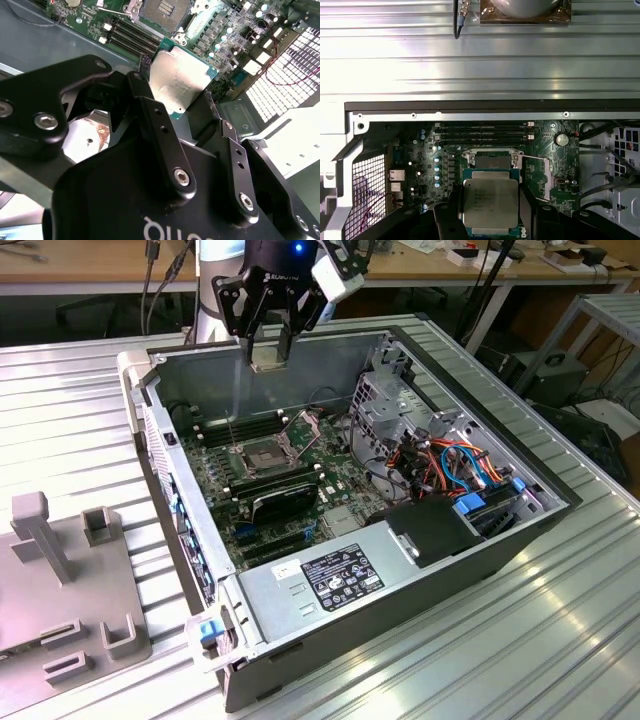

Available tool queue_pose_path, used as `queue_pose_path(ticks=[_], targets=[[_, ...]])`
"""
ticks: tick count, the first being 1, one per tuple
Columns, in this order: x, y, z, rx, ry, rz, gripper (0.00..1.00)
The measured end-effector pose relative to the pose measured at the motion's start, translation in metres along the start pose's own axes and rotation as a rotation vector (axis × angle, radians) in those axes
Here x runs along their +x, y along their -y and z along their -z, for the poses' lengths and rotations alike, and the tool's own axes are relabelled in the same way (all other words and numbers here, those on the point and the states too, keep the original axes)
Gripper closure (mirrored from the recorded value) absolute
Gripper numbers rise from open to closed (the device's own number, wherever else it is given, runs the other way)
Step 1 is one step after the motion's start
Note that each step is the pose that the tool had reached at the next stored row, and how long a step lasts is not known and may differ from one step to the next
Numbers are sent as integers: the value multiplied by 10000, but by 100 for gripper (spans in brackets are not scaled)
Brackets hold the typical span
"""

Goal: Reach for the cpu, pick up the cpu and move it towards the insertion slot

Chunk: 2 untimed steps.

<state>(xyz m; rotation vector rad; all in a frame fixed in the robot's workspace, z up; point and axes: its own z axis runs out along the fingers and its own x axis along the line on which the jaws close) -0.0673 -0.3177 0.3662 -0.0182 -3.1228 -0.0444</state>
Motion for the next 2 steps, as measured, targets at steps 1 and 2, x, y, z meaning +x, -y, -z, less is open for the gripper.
queue_pose_path(ticks=[1, 2], targets=[[0, 0, 0, 0, 0, 0, 45], [0, 0, 0, 0, 0, 0, 45]])
